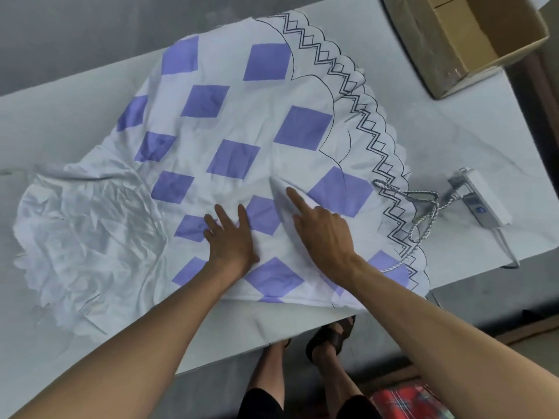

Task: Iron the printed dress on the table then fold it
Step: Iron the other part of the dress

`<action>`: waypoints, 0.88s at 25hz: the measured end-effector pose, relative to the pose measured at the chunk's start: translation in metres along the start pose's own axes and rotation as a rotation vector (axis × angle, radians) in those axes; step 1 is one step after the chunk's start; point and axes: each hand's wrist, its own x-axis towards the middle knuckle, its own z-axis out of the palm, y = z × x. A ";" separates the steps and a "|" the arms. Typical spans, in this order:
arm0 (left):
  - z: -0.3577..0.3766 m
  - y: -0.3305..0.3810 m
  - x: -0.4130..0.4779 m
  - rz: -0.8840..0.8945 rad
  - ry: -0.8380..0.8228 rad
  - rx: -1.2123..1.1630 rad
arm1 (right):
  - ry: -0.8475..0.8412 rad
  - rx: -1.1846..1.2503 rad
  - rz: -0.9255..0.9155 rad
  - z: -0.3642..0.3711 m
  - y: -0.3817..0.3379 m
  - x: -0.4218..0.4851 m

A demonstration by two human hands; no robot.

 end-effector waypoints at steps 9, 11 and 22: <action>-0.022 0.009 0.002 -0.037 0.012 0.003 | 0.160 0.128 0.322 -0.050 0.119 0.001; -0.027 0.015 0.000 -0.010 0.112 -0.043 | 0.173 0.155 0.329 -0.058 0.126 -0.001; -0.021 0.076 0.011 0.050 0.145 -0.052 | 0.050 0.043 0.098 -0.037 0.083 0.013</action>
